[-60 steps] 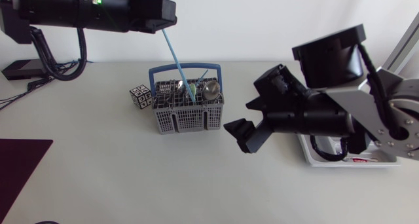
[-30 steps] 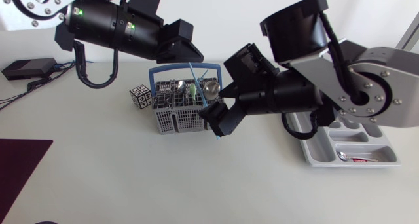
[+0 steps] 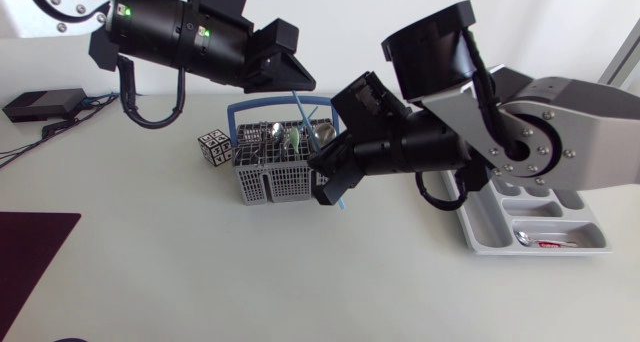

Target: Transfer all utensils from the basket to the drawer tray.

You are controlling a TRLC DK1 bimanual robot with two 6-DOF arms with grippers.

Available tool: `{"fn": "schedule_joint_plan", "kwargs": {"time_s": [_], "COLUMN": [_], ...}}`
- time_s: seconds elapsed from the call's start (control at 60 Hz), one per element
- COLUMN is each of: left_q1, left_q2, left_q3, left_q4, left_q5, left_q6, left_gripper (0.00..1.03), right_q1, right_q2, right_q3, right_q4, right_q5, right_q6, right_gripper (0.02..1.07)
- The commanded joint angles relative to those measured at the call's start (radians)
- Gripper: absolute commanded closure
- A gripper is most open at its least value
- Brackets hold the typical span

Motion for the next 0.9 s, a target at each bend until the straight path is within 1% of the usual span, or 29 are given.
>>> {"fn": "schedule_joint_plan", "kwargs": {"time_s": [0.0, 0.117, 0.15, 0.25, 0.333, 0.367, 0.517, 0.55, 0.567, 0.633, 0.683, 0.7, 0.783, 0.833, 0.883], "left_q1": [0.012, 0.016, 0.018, 0.026, 0.039, 0.05, 0.107, 0.113, 0.128, 0.141, 0.148, 0.15, 0.127, 0.116, 0.093], "left_q2": [0.022, 0.022, 0.022, 0.022, 0.028, 0.028, 0.027, 0.027, 0.028, 0.038, 0.044, 0.048, 0.062, 0.07, 0.09], "left_q3": [0.033, 0.038, 0.041, 0.067, 0.112, 0.13, 0.185, 0.19, 0.197, 0.208, 0.204, 0.196, 0.167, 0.148, 0.132], "left_q4": [-0.007, -0.006, -0.006, -0.003, 0.007, 0.023, 0.119, 0.128, 0.138, 0.14, 0.138, 0.138, 0.138, 0.14, 0.138], "left_q5": [0.011, 0.011, 0.011, 0.013, 0.013, 0.013, 0.013, 0.011, 0.011, 0.009, -0.003, -0.018, -0.098, -0.118, -0.168], "left_q6": [-0.023, -0.023, -0.023, -0.026, -0.027, -0.046, -0.115, -0.121, -0.127, -0.116, -0.095, -0.078, 0.005, 0.046, 0.108], "left_gripper": [1.0, 1.0, 0.98, 0.81, 0.61, 0.56, 0.5, 0.49, 0.49, 0.49, 0.49, 0.49, 0.49, 0.49, 0.49], "right_q1": [0.011, 0.023, 0.026, 0.034, 0.035, 0.035, 0.018, 0.008, -0.008, -0.058, -0.106, -0.132, -0.23, -0.291, -0.351], "right_q2": [0.011, 0.011, 0.012, 0.016, 0.008, 0.006, -0.012, -0.02, -0.027, -0.057, -0.08, -0.09, -0.116, -0.127, -0.133], "right_q3": [-0.009, -0.029, -0.032, -0.052, -0.079, -0.091, -0.145, -0.154, -0.162, -0.18, -0.191, -0.194, -0.2, -0.2, -0.2], "right_q4": [0.01, 0.008, 0.001, -0.012, -0.01, -0.01, -0.012, -0.013, -0.015, -0.027, -0.035, -0.038, -0.052, -0.061, -0.064], "right_q5": [-0.007, -0.01, -0.01, -0.02, -0.024, -0.03, -0.032, -0.032, -0.032, -0.033, -0.039, -0.046, -0.064, -0.075, -0.089], "right_q6": [-0.01, -0.014, -0.016, -0.024, -0.024, -0.025, -0.028, -0.028, -0.028, -0.027, -0.027, -0.027, -0.022, -0.021, -0.018], "right_gripper": [1.01, 1.02, 1.02, 1.02, 1.02, 1.02, 1.02, 1.02, 1.01, 1.02, 1.01, 1.01, 1.01, 1.01, 1.01]}}
